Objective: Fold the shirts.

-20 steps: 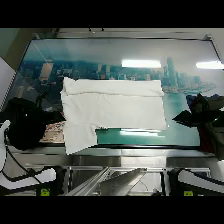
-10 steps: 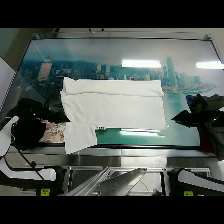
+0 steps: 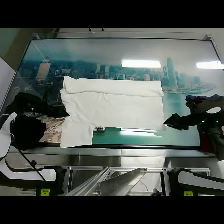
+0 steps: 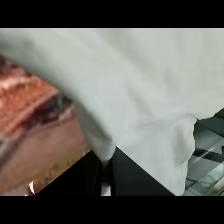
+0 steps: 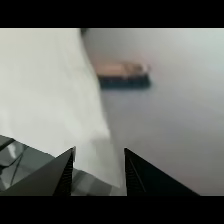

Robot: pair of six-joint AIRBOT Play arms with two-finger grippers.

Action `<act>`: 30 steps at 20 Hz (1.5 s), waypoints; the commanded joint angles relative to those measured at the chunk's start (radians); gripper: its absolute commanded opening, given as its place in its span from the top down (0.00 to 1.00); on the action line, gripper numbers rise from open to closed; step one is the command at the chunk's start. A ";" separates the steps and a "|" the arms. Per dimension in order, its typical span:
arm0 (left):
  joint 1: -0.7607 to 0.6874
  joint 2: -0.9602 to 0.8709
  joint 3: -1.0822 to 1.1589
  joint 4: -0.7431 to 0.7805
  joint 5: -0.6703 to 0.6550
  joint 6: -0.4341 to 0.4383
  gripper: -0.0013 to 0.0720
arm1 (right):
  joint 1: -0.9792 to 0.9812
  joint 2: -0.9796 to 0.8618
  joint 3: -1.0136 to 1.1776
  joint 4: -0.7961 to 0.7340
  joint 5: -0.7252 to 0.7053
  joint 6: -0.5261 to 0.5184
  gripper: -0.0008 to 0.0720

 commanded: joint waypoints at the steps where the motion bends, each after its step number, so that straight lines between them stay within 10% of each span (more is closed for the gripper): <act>1: -0.005 0.005 0.006 0.000 0.029 -0.012 0.95 | 0.084 -0.051 -0.011 0.076 -0.050 -0.037 0.49; 6: -0.005 0.009 0.006 0.002 0.108 -0.048 0.95 | 0.141 -0.037 0.006 0.086 0.026 -0.075 0.96; 14: -0.003 0.304 -0.024 0.206 0.158 -0.182 0.95 | -0.056 0.248 0.022 -0.056 0.109 -0.007 0.96; 19: -0.005 0.435 -0.004 0.233 0.119 -0.186 0.95 | -0.104 0.356 0.024 0.190 0.103 -0.117 0.96; 30: -0.100 -0.030 0.537 0.062 0.133 -0.185 0.95 | 0.192 0.006 0.233 0.330 -0.262 -0.161 0.96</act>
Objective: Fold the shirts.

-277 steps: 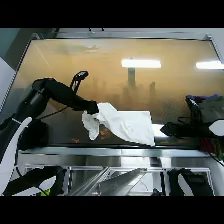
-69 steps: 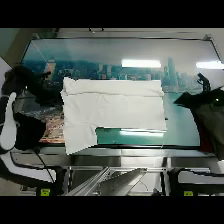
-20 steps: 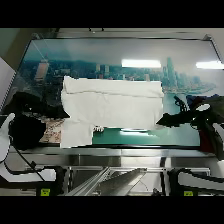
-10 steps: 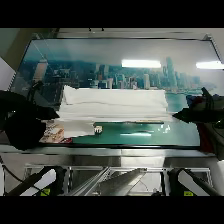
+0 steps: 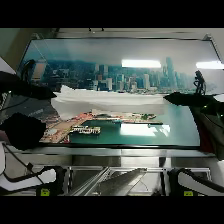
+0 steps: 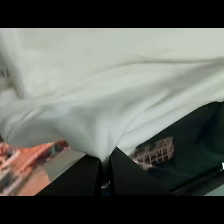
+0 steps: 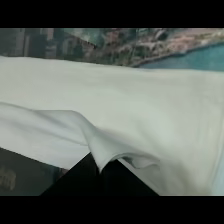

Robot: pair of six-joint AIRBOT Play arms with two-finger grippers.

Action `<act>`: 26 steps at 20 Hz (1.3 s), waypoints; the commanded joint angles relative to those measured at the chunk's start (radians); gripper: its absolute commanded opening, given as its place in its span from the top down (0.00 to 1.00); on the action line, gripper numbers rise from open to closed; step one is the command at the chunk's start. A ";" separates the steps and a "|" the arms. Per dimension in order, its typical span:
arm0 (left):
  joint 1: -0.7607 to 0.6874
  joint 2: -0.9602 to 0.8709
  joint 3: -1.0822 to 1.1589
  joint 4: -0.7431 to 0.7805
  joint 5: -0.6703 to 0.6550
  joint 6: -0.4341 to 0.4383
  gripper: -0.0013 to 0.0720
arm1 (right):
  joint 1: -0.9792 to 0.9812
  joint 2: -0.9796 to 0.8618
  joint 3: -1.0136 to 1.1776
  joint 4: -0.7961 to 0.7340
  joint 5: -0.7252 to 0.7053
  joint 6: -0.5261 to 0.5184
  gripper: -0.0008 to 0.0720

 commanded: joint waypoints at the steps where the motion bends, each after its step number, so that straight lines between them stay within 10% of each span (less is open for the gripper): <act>1: -0.068 -0.194 0.205 -0.034 0.013 -0.001 0.95 | 0.072 -0.143 0.074 0.017 -0.121 -0.006 0.96; 13: -0.180 -0.651 0.690 0.129 -0.035 -0.061 0.95 | 0.066 -0.287 0.117 -0.040 -0.301 -0.034 0.96; 15: -0.189 -0.647 0.662 0.130 -0.072 -0.061 0.95 | 0.066 -0.288 0.117 -0.046 -0.301 -0.052 0.83; 16: -0.189 -0.646 0.655 0.130 -0.071 -0.060 0.68 | 0.066 -0.287 0.117 -0.048 -0.307 -0.051 0.64; 17: -0.189 -0.646 0.656 0.130 -0.071 -0.061 0.01 | 0.061 -0.287 0.121 -0.053 -0.307 -0.051 0.51; 22: -0.173 -0.581 0.656 0.132 -0.121 -0.080 0.07 | -0.005 -0.304 0.219 -0.206 -0.175 0.134 0.24; 26: -0.153 -0.506 0.656 0.138 -0.130 -0.121 0.07 | -0.026 -0.389 0.297 -0.224 -0.002 0.198 0.24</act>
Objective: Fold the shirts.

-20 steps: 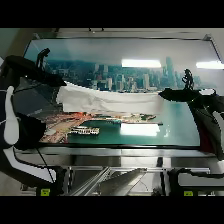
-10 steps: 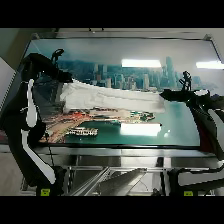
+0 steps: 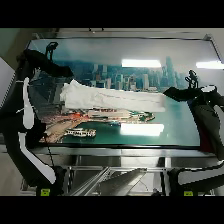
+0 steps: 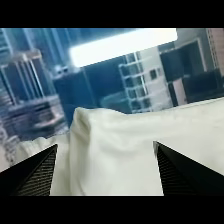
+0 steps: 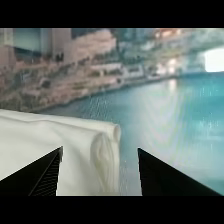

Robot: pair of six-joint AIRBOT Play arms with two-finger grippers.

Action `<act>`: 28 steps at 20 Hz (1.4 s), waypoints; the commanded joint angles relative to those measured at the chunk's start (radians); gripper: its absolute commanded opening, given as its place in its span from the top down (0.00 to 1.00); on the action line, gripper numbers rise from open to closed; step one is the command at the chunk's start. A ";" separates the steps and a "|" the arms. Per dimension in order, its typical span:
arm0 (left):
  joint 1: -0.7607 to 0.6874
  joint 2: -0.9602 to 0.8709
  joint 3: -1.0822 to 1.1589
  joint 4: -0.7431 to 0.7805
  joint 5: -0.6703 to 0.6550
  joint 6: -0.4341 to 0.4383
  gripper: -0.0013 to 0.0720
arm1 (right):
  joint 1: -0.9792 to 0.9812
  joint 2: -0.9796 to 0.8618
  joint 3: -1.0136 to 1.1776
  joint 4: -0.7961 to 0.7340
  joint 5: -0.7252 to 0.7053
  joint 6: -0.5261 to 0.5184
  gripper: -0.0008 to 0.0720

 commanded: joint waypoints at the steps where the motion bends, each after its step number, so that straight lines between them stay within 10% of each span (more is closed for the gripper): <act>1: 0.011 0.056 0.000 0.005 0.011 -0.045 0.07 | -0.009 -0.068 0.056 -0.037 0.150 0.065 0.24; 9: 0.006 0.063 -0.068 0.002 0.155 -0.061 0.07 | 0.059 -0.127 0.061 -0.032 0.148 0.045 0.42; 11: -0.006 0.063 -0.097 -0.001 0.161 -0.060 0.07 | 0.066 -0.127 0.084 -0.032 0.158 0.046 0.89; 12: -0.021 0.063 -0.111 -0.011 0.161 -0.060 0.07 | 0.066 -0.127 0.106 -0.021 0.183 0.045 0.96; 14: -0.046 0.063 -0.130 -0.023 0.162 -0.061 0.08 | 0.066 -0.126 0.174 -0.015 0.257 0.046 0.96; 17: -0.118 0.063 -0.169 -0.023 0.133 -0.060 0.96 | 0.065 -0.098 0.280 -0.014 0.336 0.058 0.96; 28: -0.496 -0.250 0.093 -0.232 -0.047 -0.142 0.95 | 0.117 0.012 0.583 0.283 0.584 0.155 0.96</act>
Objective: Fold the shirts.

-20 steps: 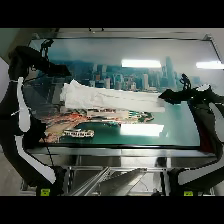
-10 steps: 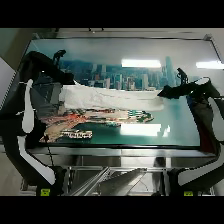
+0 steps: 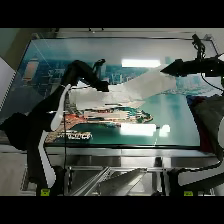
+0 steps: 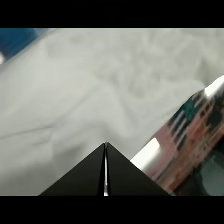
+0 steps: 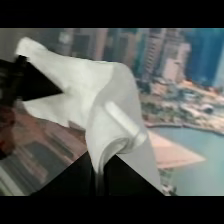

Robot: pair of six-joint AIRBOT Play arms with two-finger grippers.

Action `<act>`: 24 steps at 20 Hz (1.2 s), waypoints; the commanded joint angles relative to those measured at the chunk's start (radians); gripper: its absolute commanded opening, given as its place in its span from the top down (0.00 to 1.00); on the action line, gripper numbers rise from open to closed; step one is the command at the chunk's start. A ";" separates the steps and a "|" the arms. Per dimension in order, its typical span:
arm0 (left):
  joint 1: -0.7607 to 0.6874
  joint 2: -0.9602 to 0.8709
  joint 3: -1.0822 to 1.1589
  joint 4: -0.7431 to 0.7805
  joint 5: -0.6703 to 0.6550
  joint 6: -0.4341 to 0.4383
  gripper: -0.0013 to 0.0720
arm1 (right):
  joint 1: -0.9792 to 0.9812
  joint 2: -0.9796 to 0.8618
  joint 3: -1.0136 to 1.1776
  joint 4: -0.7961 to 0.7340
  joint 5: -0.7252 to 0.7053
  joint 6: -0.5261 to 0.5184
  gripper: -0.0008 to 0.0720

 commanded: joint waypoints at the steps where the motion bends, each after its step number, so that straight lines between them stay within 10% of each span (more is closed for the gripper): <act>1: -0.106 -0.081 0.072 -0.029 -0.145 -0.041 0.95 | 0.056 0.023 0.037 0.113 0.045 0.018 0.96; 6: -0.132 -0.080 0.006 -0.063 -0.275 -0.045 0.95 | 0.198 0.021 0.037 0.113 -0.074 0.041 0.96; 12: 0.052 0.153 0.005 -0.134 -0.037 -0.033 0.95 | 0.296 0.020 0.037 0.110 -0.198 0.067 0.96; 17: 0.370 0.463 0.005 -0.132 0.099 -0.046 0.95 | 0.517 -0.055 0.037 0.187 -0.589 -0.005 0.96; 20: 0.520 0.573 0.004 -0.132 0.148 -0.057 0.95 | 0.718 -0.186 0.037 0.500 -0.895 -0.295 0.96; 24: 0.595 0.678 -0.078 -0.130 0.127 -0.055 0.95 | 0.941 -0.443 0.116 1.181 -1.145 -0.942 0.90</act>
